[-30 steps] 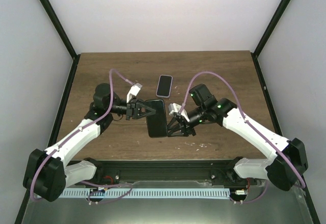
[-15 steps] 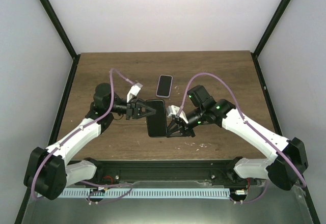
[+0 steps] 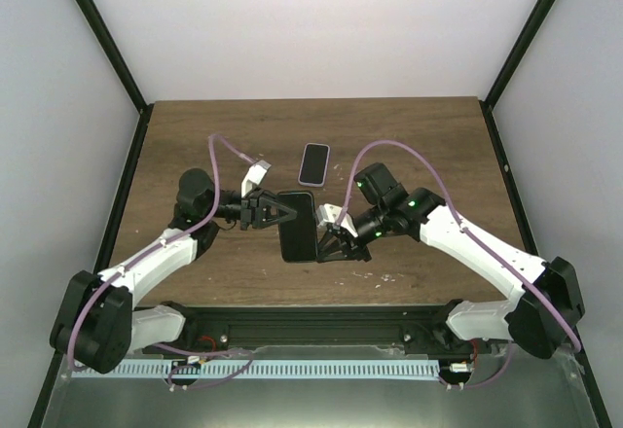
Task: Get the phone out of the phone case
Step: Remove the phone case from the phone.
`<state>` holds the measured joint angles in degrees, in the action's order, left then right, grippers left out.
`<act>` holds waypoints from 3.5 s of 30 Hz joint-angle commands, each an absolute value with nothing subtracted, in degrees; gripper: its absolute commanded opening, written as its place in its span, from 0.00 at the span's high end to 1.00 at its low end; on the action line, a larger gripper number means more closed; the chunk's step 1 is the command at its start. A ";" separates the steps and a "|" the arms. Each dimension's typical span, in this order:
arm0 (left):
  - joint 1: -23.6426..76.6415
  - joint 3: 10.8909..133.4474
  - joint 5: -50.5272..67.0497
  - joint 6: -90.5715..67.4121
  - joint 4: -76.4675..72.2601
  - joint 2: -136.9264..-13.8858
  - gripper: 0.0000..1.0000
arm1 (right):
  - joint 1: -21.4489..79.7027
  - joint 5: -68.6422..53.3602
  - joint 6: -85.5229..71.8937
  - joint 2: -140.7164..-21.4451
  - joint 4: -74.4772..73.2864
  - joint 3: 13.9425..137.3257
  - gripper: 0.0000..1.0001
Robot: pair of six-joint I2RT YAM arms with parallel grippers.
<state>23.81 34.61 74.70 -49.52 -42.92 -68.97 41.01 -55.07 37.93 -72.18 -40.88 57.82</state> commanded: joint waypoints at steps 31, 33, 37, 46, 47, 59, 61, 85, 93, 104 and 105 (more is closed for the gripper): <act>30.01 35.18 79.01 -61.26 -35.77 -61.96 1.00 | 41.31 -45.76 45.28 -72.11 -25.93 56.70 0.84; 30.05 35.44 79.45 -61.93 -35.58 -61.54 1.00 | 41.31 -44.40 46.08 -72.44 -25.93 57.13 0.84; 30.14 36.26 80.89 -61.00 -33.74 -60.77 1.00 | 41.33 -42.28 46.83 -73.03 -25.46 58.52 0.84; 30.10 36.94 79.77 -52.48 -21.59 -58.36 1.00 | 36.78 -49.06 35.01 -74.20 -19.87 60.71 0.83; 30.14 36.94 79.63 -51.98 -20.84 -58.10 1.00 | 36.05 -49.40 33.65 -74.28 -19.14 60.81 0.81; 31.02 35.19 76.04 -51.59 -22.45 -58.81 1.00 | 33.66 -46.56 16.97 -76.28 -12.07 62.62 0.61; 31.68 34.85 75.22 -51.86 -23.48 -59.33 1.00 | 33.67 -46.11 14.87 -76.57 -11.22 63.29 0.59; 33.68 34.53 68.52 -42.09 -18.86 -68.63 1.00 | 31.85 -66.88 -3.44 -77.37 -4.98 65.18 0.59; 33.16 43.35 49.31 -33.64 -4.30 -69.49 0.87 | 26.35 -71.38 -6.95 -75.76 -3.70 56.13 0.99; 34.43 48.93 4.19 -23.47 12.96 -65.53 0.37 | 20.17 -42.50 -21.43 -68.70 -3.53 41.08 0.99; 35.32 48.35 3.17 -23.84 12.85 -65.55 0.38 | 20.17 -41.20 -22.61 -69.09 -4.37 41.11 0.99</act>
<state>33.52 47.92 17.72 -26.22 7.22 -67.05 20.27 -50.41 -15.64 -69.56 -7.42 41.01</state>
